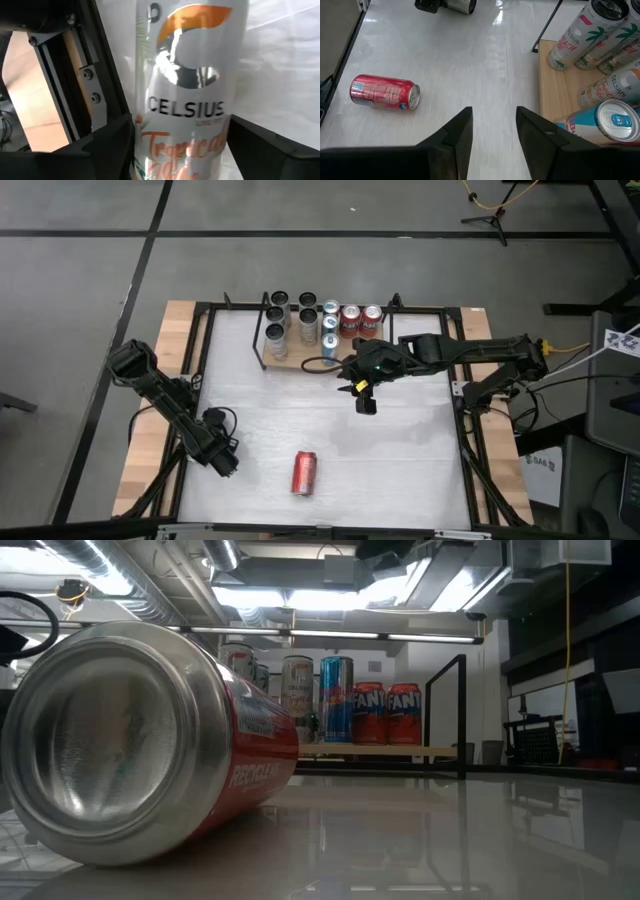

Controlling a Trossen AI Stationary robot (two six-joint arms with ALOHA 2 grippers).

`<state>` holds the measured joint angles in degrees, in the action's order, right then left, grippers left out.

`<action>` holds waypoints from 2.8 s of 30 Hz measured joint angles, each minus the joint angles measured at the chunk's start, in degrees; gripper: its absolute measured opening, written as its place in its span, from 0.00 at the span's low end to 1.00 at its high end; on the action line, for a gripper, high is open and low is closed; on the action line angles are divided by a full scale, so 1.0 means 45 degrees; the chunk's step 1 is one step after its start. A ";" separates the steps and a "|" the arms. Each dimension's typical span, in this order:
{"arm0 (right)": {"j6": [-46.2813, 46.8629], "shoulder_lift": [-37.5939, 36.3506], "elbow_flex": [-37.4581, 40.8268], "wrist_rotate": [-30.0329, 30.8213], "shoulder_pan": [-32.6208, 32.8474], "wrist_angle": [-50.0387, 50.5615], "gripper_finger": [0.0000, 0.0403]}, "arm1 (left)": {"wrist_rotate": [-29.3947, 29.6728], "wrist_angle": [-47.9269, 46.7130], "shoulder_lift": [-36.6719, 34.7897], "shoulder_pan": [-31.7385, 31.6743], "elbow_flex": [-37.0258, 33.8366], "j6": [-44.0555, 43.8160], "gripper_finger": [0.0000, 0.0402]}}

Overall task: Place canned beverage on shelf
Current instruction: Put the white yellow soda can on the shelf aligned with the other white yellow soda cans

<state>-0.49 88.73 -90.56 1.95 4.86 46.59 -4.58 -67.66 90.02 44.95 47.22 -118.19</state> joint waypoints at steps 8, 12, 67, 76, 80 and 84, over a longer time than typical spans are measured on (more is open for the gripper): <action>0.0000 0.0000 0.0000 0.0001 -0.0005 0.0000 0.37 | 0.0131 0.0241 -0.0005 -0.0005 0.0019 0.0044 0.62; 0.0000 0.0000 0.0000 -0.0004 0.0000 0.0000 0.37 | 0.0312 0.0277 -0.0015 0.0000 0.0038 0.0030 0.58; -0.0003 0.0000 0.0000 0.0001 -0.0002 -0.0056 0.37 | 2.0997 1.2328 0.2423 -0.5932 0.1520 1.0341 0.58; -0.0005 0.0000 0.0000 0.0001 -0.0002 -0.0053 0.37 | 2.1009 1.4147 0.3934 -0.6787 0.1520 1.0318 0.59; -0.0005 0.0000 0.0000 0.0001 -0.0002 -0.0053 0.37 | 2.1017 1.4506 0.4017 -0.7166 0.1520 1.0331 0.59; -0.0005 0.0000 0.0000 0.0001 0.0000 -0.0053 0.37 | 2.1000 1.4798 0.4012 -0.7427 0.1520 1.0400 0.59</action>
<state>-0.51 88.73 -90.56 1.96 4.86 46.35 89.92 -1.07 108.07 11.53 54.06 -71.40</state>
